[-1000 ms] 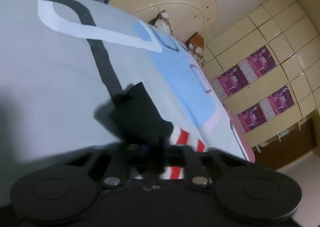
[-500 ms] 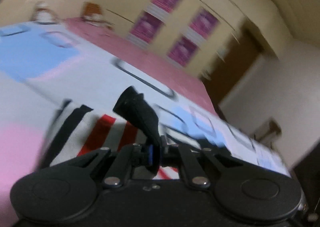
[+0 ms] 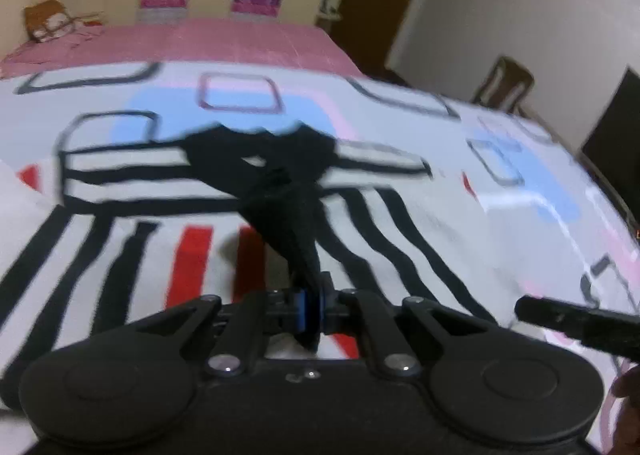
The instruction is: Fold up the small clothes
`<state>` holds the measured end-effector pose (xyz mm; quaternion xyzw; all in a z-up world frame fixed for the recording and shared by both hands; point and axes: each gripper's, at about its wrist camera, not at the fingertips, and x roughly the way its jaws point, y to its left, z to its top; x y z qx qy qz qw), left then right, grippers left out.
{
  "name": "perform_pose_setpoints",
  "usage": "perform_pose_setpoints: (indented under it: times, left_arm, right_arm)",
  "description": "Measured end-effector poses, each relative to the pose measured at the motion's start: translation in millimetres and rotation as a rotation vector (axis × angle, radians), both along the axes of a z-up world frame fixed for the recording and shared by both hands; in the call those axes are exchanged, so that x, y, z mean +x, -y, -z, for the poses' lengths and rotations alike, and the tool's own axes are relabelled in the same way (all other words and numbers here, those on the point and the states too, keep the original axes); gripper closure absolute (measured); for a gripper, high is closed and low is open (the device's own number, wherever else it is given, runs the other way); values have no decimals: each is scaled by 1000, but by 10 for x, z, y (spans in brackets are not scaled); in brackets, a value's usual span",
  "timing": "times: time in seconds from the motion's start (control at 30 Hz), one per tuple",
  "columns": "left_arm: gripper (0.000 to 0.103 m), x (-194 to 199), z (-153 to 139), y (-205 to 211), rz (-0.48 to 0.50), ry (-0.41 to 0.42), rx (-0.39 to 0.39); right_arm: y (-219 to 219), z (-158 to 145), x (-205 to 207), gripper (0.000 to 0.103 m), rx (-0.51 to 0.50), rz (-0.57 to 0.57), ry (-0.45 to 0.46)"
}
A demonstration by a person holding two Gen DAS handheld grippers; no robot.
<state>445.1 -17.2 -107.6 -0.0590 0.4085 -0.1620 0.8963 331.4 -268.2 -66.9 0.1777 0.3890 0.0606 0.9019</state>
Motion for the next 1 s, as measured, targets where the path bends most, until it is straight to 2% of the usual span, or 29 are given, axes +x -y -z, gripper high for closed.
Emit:
perform_pose_setpoints:
  times: [0.07,0.1,0.13,0.17,0.2,0.27,0.3,0.37,0.5,0.57,0.63,0.7,0.8,0.87,0.9,0.93,0.97,1.0]
  left_arm:
    - [60,35,90,167,29,-3,-4]
    - [51,-21,82,174,40,12,-13]
    - [27,-55,93,210,63,25,-34]
    - [15,-81,108,228,87,29,-64]
    - [18,-106,112,247,95,37,-75]
    - [33,-199,46,200,86,74,-72]
    - [36,-247,-8,142,77,94,-83]
    - [38,-406,-161,-126,28,148,-74]
    - [38,-805,-397,-886,-117,223,47]
    - [38,-1014,-397,-1323,-203,219,110]
    - [39,-1194,-320,-1714,-283,181,155]
    - [43,-1278,-195,-1991,-330,115,134]
    - [47,-1255,-14,-2090,-318,74,100]
    - [56,-1148,76,-2054,-294,71,86]
    - [57,-1094,118,-2053,-295,73,75]
    - [65,-1013,150,-2051,-302,69,72]
    - [71,-968,155,-2049,-307,66,72]
    - [75,-911,162,-2056,-306,59,73]
  right_arm:
    - [96,17,-27,59,38,2,-5]
    - [147,20,-37,59,57,9,-7]
    - [186,21,-43,59,67,15,-10]
    - [217,18,-47,47,71,22,-12]
    - [238,4,-51,36,71,27,-5]
    - [249,-33,-58,36,77,19,17]
    - [240,-48,-46,36,87,10,18]
    - [185,-57,3,36,132,-16,14]
    - [-40,-30,135,36,174,-60,5]
    - [-182,-6,202,36,170,-80,1]
    - [-308,37,277,38,164,-96,-7]
    - [-441,100,353,48,148,-112,-24]
    - [-618,219,485,49,116,-120,-52]
    - [-723,259,555,49,77,-128,-49]
    - [-781,251,580,62,51,-141,-40]
    - [-843,240,602,81,27,-167,-33]
    - [-902,242,632,96,8,-198,-35]
    - [-967,231,652,96,-31,-220,-30]
